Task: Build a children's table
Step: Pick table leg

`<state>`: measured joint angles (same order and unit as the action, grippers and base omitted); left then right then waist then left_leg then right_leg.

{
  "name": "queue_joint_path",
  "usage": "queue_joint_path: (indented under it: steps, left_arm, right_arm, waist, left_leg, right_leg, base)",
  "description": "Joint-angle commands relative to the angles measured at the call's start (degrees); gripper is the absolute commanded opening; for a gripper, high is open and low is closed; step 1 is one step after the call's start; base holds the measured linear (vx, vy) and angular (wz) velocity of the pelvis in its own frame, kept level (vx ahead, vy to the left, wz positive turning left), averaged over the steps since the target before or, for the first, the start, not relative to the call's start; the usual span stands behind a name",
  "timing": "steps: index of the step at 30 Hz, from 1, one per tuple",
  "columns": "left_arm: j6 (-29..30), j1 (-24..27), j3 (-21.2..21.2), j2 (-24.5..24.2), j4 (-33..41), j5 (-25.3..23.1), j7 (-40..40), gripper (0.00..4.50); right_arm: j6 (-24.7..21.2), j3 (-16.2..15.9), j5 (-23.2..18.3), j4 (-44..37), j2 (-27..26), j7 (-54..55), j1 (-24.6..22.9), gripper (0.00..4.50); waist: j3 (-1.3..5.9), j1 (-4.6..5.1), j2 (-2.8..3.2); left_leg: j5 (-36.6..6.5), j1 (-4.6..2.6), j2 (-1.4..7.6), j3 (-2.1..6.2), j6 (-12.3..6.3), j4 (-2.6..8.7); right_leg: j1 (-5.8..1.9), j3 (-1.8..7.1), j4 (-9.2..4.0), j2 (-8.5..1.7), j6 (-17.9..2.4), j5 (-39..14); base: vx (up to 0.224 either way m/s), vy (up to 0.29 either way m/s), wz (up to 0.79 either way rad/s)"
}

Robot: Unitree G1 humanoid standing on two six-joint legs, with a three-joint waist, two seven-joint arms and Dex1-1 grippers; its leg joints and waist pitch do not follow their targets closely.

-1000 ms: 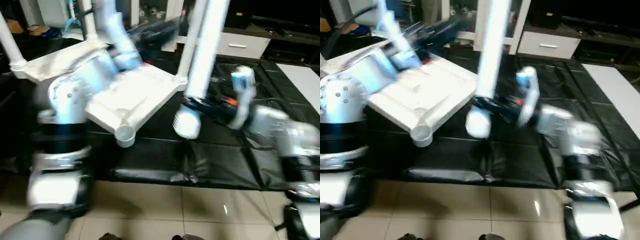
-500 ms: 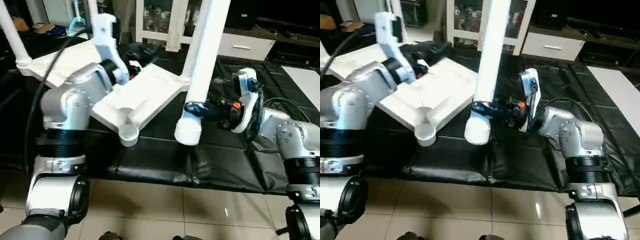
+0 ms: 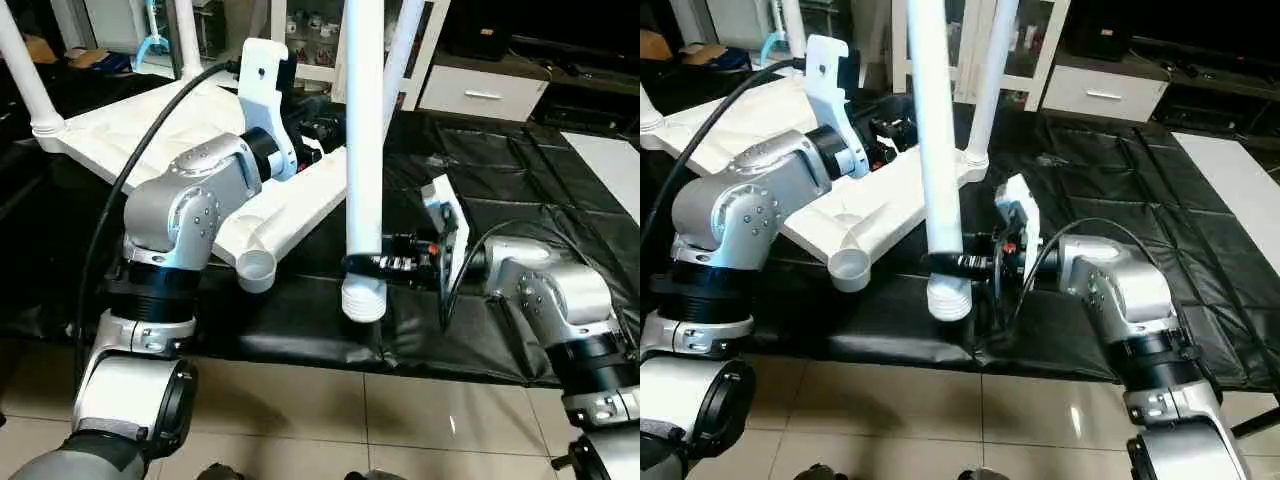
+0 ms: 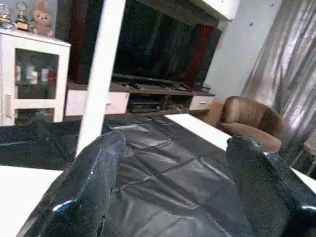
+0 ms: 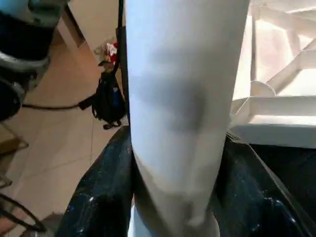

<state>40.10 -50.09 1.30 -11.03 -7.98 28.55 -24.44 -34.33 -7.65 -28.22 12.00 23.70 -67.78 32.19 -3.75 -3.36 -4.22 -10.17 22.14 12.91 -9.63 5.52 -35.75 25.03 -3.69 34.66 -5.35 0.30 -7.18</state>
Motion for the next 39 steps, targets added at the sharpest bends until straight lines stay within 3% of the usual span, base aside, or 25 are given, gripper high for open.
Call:
queue_joint_path:
  steps: [1,9,13,14,15,16,18,19,21,22,24,25,26,29,31,34,39]
  left_arm:
    - [1.4,-1.7,-0.5,0.9,3.3,1.9,-0.8,3.70]
    - [4.2,-4.2,0.2,1.7,8.9,5.0,-1.4,3.70]
    - [3.7,-3.7,-0.2,1.3,8.9,3.8,-1.2,3.70]
    - [0.9,-3.1,-0.3,0.4,6.3,0.6,0.0,3.70]
    - [-2.2,-2.3,-0.3,-0.9,3.7,-2.6,1.0,3.70]
    - [-4.0,-1.9,-0.4,-1.7,2.3,-4.4,1.5,3.70]
    - [-9.7,0.8,-0.9,-5.7,-1.5,-9.5,2.0,3.70]
    - [-11.3,1.8,-1.3,-7.2,-2.4,-11.2,2.2,3.70]
    - [-13.4,4.2,-2.3,-10.0,-3.0,-13.4,1.2,3.70]
    - [-15.2,7.1,-2.0,-12.1,-3.0,-14.7,0.9,3.70]
    - [-15.5,9.1,-1.8,-13.6,-3.0,-15.3,0.5,3.70]
    - [-16.7,9.9,-1.9,-14.5,-4.3,-16.1,0.2,3.70]
    - [-18.5,10.6,-3.4,-16.1,-6.2,-18.0,-0.5,3.70]
    - [-20.8,11.5,-5.7,-18.6,-9.3,-20.9,-1.8,3.70]
    - [-22.4,11.8,-8.3,-21.3,-15.2,-25.2,-0.9,3.70]
    - [-24.4,12.1,-10.2,-22.4,-20.0,-28.8,0.2,3.70]
    - [-26.7,12.5,-14.6,-23.1,-26.1,-35.6,3.2,3.70]
  right_arm:
    - [2.0,-1.9,3.3,0.4,0.6,0.9,-0.5,1.85]
    - [5.5,-2.6,6.9,3.4,-0.1,3.7,-0.1,1.85]
    - [6.8,-2.1,7.1,3.8,-0.8,5.0,-0.1,1.85]
    - [8.9,-0.1,6.8,4.2,-2.0,7.3,0.0,1.85]
    - [10.7,2.3,6.6,4.6,-3.3,10.8,0.4,1.85]
    - [11.6,3.7,6.5,4.8,-4.0,12.8,0.6,1.85]
    - [12.7,8.2,8.0,4.9,-5.4,22.7,0.6,1.85]
    - [12.9,9.3,8.5,4.7,-5.8,25.5,0.4,1.85]
    - [12.2,10.9,8.7,2.6,-6.3,28.9,-1.1,1.85]
    - [12.4,12.4,9.1,-0.7,-7.5,32.5,-3.3,1.85]
    - [12.8,14.0,8.5,-3.1,-9.0,34.9,-4.8,1.85]
    - [14.3,14.3,8.9,-4.3,-9.4,35.4,-5.5,1.85]
    - [15.6,13.9,10.1,-5.5,-9.6,36.2,-6.1,1.85]
    - [16.7,13.4,11.5,-6.9,-10.0,37.7,-6.9,1.85]
    - [18.5,11.3,13.9,-8.6,-10.0,39.7,-8.6,1.85]
    - [17.9,11.1,13.5,-10.4,-11.9,41.6,-10.3,1.85]
    - [17.3,9.1,14.2,-12.2,-13.7,42.1,-12.5,1.85]
  waist:
    - [4.82,0.07,0.24]
    - [4.70,0.35,0.31]
    - [4.66,0.42,0.29]
    - [4.68,0.37,0.51]
    - [4.57,0.77,0.56]
    - [4.64,0.83,0.46]
    - [4.76,1.11,0.98]
    - [4.67,1.47,1.19]
    - [4.82,1.89,1.38]
    - [4.84,1.55,2.35]
    - [4.95,1.74,2.26]
    - [5.14,1.62,2.50]
    - [5.07,1.56,2.60]
    - [4.81,1.68,2.64]
    - [4.56,1.74,2.96]
    - [4.57,1.79,3.19]
    - [4.51,1.89,3.30]
  left_leg:
    - [-12.7,-0.64,-0.27,-0.75,0.34,4.24]
    - [-14.4,-0.79,-0.31,-0.70,0.38,4.25]
    - [-14.4,-0.65,-0.43,-0.69,0.48,4.27]
    - [-14.5,-0.58,-0.47,-0.61,0.36,4.31]
    - [-15.4,-0.68,-0.55,-0.65,0.41,4.39]
    - [-15.7,-0.65,-0.65,-0.53,0.67,4.37]
    - [-15.2,-0.64,-0.73,-0.29,1.63,4.54]
    - [-15.7,-0.77,-0.69,-0.33,1.97,4.62]
    - [-15.8,-0.69,-0.76,-0.25,2.53,4.72]
    - [-15.4,-0.93,-0.75,-0.15,2.86,4.72]
    - [-15.4,-1.10,-0.57,-0.23,2.86,4.87]
    - [-15.0,-1.30,-0.49,-0.28,2.65,4.81]
    - [-15.3,-1.34,-0.50,-0.33,2.52,4.84]
    - [-16.7,-1.32,-0.56,-0.32,2.66,5.09]
    - [-18.2,-1.47,-0.63,-0.35,3.00,5.12]
    - [-19.7,-1.55,-0.79,-0.32,2.99,5.21]
    - [-22.6,-1.59,-0.61,-0.01,3.02,5.40]
  right_leg:
    - [-3.47,1.15,-3.85,-1.47,-9.2,-19.6]
    - [-3.36,1.06,-3.96,-1.29,-9.2,-20.8]
    - [-3.41,1.03,-4.10,-1.20,-8.9,-21.4]
    - [-3.45,1.00,-4.17,-1.25,-8.5,-21.6]
    - [-3.01,0.97,-4.61,-1.16,-7.4,-23.1]
    - [-3.24,0.82,-4.51,-1.11,-7.0,-23.8]
    - [-3.38,0.80,-4.34,-1.07,-5.9,-24.0]
    - [-3.08,0.90,-4.40,-0.95,-5.7,-23.8]
    - [-3.24,0.92,-4.16,-0.82,-5.6,-22.9]
    - [-3.17,1.02,-4.02,-0.97,-5.8,-21.8]
    - [-3.12,1.12,-3.68,-0.79,-6.9,-18.7]
    - [-3.00,1.17,-3.36,-0.75,-8.8,-15.3]
    - [-2.95,1.19,-3.41,-0.73,-9.2,-14.7]
    - [-3.15,1.34,-3.21,-0.75,-9.3,-15.0]
    - [-2.89,1.38,-3.47,-0.70,-8.8,-16.6]
    - [-2.84,1.52,-3.95,-0.82,-7.7,-19.0]
    - [-2.60,1.45,-4.25,-1.00,-7.6,-21.6]
  base:
    - [0.000,0.000,0.00]
    - [0.000,0.000,0.00]
    - [0.000,0.000,0.00]
    - [0.000,0.000,0.00]
    - [0.000,0.000,0.00]
    - [0.000,0.000,0.00]
    - [0.000,0.000,0.00]
    - [0.000,0.000,0.00]
    - [0.000,0.000,0.00]
    - [0.000,0.000,0.00]
    - [0.000,0.000,0.00]
    - [0.000,0.000,0.00]
    - [0.000,0.000,0.00]
    - [0.000,0.000,0.00]
    - [0.000,0.000,0.00]
    - [0.000,0.000,0.00]
    - [0.000,0.000,0.00]
